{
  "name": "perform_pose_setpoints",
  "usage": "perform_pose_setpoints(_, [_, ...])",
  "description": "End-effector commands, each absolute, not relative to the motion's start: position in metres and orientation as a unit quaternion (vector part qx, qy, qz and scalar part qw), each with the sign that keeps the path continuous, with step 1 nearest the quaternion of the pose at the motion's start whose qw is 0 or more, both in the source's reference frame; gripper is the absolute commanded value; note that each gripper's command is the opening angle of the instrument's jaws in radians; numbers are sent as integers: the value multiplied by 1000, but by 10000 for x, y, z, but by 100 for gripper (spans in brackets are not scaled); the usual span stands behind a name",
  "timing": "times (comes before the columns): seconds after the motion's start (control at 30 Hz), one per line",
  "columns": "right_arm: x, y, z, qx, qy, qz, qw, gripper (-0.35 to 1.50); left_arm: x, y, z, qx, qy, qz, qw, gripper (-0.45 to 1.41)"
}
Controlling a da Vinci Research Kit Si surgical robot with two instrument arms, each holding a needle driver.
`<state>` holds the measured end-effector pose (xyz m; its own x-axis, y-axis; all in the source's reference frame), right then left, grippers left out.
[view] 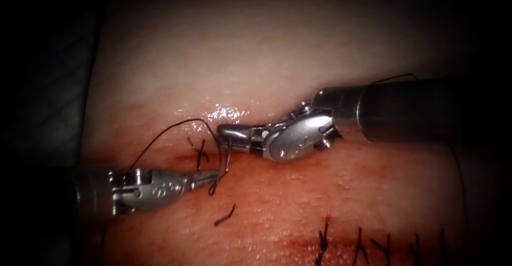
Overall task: Wound Closure
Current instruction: Pierce the needle through the top half of the wound.
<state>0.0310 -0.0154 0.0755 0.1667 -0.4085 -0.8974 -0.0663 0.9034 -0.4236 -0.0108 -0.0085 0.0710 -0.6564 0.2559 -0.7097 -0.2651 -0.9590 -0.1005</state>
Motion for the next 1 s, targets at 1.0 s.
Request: perform_pose_setpoints(1.0, [312, -180, 806, -95, 599, -87, 790, -35, -114, -84, 716, -391, 6, 909, 144, -45])
